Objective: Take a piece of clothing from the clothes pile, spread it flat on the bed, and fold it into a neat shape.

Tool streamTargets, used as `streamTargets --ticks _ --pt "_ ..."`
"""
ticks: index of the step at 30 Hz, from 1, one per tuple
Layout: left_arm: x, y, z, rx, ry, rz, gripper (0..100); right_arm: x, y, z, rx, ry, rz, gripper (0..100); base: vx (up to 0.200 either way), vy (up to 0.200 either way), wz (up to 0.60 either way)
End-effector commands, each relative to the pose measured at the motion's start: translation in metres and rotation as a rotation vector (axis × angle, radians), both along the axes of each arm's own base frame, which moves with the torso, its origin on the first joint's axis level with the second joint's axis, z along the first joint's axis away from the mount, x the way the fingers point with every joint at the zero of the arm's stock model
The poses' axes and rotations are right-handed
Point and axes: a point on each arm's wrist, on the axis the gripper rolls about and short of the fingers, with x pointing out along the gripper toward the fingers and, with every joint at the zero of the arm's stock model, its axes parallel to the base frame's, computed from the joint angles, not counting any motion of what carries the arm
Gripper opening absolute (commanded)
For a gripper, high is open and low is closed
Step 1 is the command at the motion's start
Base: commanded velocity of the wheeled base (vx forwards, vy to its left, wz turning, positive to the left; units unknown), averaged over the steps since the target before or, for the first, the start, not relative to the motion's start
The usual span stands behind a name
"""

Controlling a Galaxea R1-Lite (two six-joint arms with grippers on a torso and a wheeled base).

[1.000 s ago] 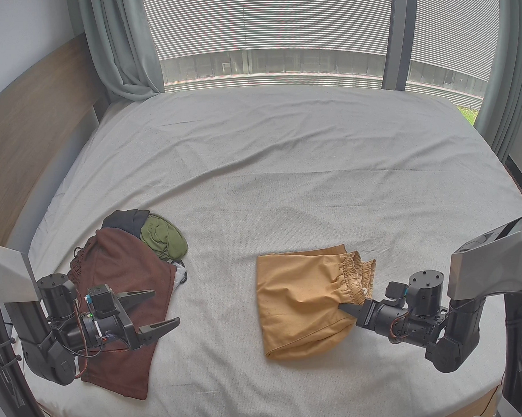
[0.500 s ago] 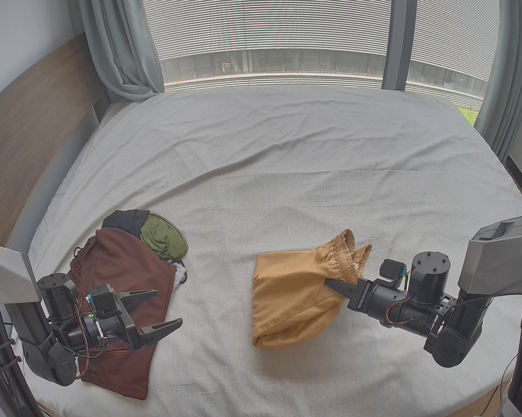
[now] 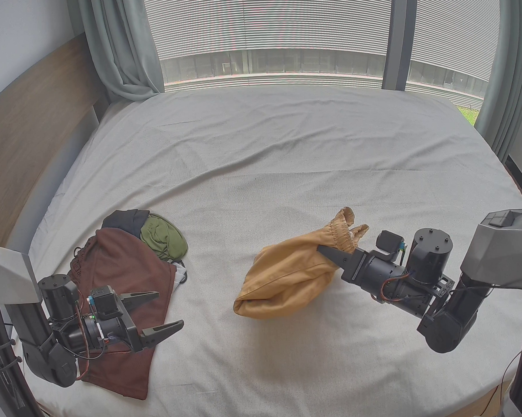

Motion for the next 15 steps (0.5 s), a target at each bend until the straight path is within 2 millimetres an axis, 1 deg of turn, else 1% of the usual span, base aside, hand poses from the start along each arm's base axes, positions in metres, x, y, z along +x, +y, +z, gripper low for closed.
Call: streamTargets --ticks 1,7,9,10,15 --pt "0.0 0.0 0.0 0.001 -0.002 -0.001 100 0.01 0.005 0.003 0.016 -0.031 0.002 0 0.0 0.0 0.0" --pt "0.0 0.0 0.0 0.0 0.001 0.0 100 0.025 0.01 0.005 0.036 -0.07 0.001 0 0.0 0.0 0.0" --pt "0.0 0.0 0.0 0.001 -0.001 -0.001 100 0.025 0.01 0.005 0.037 -0.072 0.001 0 0.0 0.0 0.0" --pt "0.0 0.0 0.0 0.001 -0.002 -0.001 100 0.029 0.012 0.008 0.045 -0.088 0.002 0 0.0 0.0 0.0" --pt "0.0 0.0 0.0 0.0 -0.001 0.0 100 0.038 0.018 0.01 0.06 -0.115 0.006 0 0.0 0.0 0.0"
